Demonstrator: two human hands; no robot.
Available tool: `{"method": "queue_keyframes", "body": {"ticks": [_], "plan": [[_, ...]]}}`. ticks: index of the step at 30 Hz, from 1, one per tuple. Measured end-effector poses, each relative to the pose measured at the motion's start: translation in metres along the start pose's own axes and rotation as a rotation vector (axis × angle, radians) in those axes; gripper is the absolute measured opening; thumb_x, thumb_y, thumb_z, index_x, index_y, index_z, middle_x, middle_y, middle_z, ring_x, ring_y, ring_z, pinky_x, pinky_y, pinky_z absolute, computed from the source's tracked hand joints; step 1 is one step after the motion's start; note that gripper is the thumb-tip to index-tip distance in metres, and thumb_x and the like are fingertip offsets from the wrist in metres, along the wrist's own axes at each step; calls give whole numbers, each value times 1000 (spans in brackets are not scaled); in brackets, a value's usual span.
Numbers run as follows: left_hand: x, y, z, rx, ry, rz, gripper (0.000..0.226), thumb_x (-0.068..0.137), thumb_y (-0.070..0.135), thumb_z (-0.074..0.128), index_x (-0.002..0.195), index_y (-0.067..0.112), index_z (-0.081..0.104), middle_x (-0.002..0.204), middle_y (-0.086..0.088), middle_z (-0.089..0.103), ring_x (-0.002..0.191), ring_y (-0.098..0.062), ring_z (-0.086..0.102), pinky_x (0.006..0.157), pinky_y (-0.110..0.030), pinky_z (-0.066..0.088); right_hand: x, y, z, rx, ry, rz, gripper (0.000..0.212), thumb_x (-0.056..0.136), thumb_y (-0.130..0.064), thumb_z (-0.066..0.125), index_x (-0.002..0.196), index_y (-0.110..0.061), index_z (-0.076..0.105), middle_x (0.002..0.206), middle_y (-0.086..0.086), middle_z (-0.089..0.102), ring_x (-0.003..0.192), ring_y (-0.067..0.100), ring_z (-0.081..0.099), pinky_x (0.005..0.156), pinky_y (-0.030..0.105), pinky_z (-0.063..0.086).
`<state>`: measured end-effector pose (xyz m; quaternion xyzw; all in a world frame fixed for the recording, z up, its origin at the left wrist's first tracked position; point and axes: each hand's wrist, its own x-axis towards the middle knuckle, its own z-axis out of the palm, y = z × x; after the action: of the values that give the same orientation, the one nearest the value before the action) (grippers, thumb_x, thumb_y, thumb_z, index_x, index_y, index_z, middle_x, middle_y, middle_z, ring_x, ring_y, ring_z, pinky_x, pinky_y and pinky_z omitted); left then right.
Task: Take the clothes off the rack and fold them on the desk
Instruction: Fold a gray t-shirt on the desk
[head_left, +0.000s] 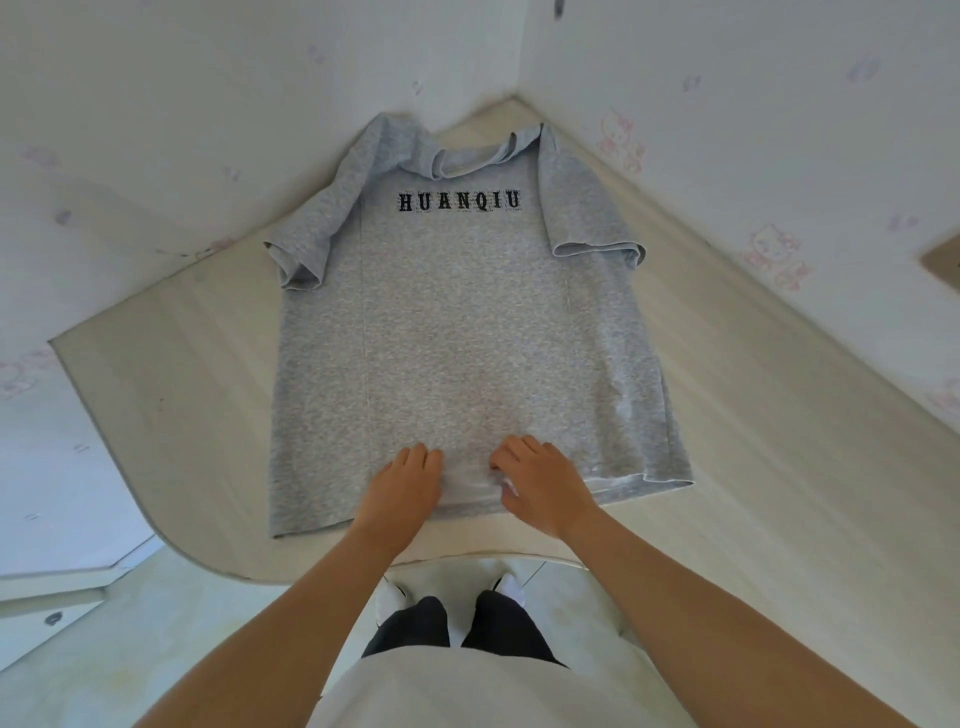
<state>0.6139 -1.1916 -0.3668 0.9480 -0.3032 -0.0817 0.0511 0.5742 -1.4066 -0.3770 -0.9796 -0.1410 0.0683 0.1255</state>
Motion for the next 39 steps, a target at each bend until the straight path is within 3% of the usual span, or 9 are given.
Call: {"method": "queue_keyframes", "body": {"ticks": [6, 12, 14, 18, 22, 25, 28, 30, 39], "plan": [[-5, -21, -11, -296, 3, -118, 1, 94, 12, 46, 95, 12, 46, 97, -3, 47, 86, -19, 47, 73, -36, 50, -9, 33, -13, -15, 144, 243, 38, 65, 14, 61, 88, -15, 64, 88, 2, 61, 81, 26, 59, 68, 35, 44], [-7, -19, -39, -198, 281, 164, 10, 82, 19, 38, 83, 17, 47, 75, 4, 50, 61, -15, 44, 63, -22, 27, -26, 38, -69, 166, 501, 161, 20, 72, -4, 38, 73, -12, 57, 75, -2, 54, 73, 16, 43, 67, 28, 37], [-22, -26, -26, -53, 197, 274, 9, 80, 24, 41, 82, 21, 49, 71, 7, 54, 58, -12, 49, 61, -19, 32, -42, 40, -59, 151, 257, 127, 19, 74, -1, 45, 75, -16, 56, 76, -4, 54, 72, 16, 47, 71, 32, 45], [-40, -26, -8, -56, -406, 149, 39, 79, 50, 24, 89, 23, 51, 83, 7, 56, 73, -14, 54, 65, -28, 41, -62, 38, -38, 220, -442, 183, 9, 81, -23, 57, 85, -30, 58, 87, -14, 54, 82, 7, 51, 82, 27, 44], [-38, -20, -2, -191, -274, 54, 59, 87, 65, 17, 74, 22, 54, 75, 8, 54, 69, -14, 56, 64, -27, 42, -51, 36, -40, 434, -382, 318, 25, 89, -53, 53, 88, -30, 63, 86, -15, 60, 79, 3, 56, 75, 24, 47], [-31, -25, 7, -73, -8, 61, 29, 94, 39, 43, 112, 22, 58, 116, -1, 59, 102, -27, 62, 85, -40, 50, -37, 44, -34, 287, -133, 234, 23, 97, -34, 50, 115, -25, 63, 114, -8, 56, 111, 14, 51, 92, 30, 44], [-24, -23, 0, -125, -292, -142, 62, 95, 48, 48, 150, 37, 22, 160, 5, 9, 147, -29, 11, 115, -58, 11, -16, 46, -34, 188, -191, 204, 40, 99, -31, 46, 139, -29, 46, 148, -2, 36, 136, 19, 32, 108, 35, 33], [-21, -24, 2, -100, -325, -186, 63, 96, 52, 43, 151, 42, 14, 161, 8, -3, 148, -24, -2, 116, -57, 4, 0, 45, -35, 137, -217, 194, 43, 100, -32, 45, 142, -30, 41, 149, -2, 31, 136, 17, 30, 106, 34, 31], [37, -77, -16, -232, -69, -378, 50, 98, 31, 46, 146, 27, 33, 155, 3, 23, 141, -20, 25, 114, -34, 21, 118, 43, -53, 265, -256, 221, 42, 99, -25, 48, 140, -23, 42, 144, 0, 37, 131, 19, 35, 107, 35, 34]]}}
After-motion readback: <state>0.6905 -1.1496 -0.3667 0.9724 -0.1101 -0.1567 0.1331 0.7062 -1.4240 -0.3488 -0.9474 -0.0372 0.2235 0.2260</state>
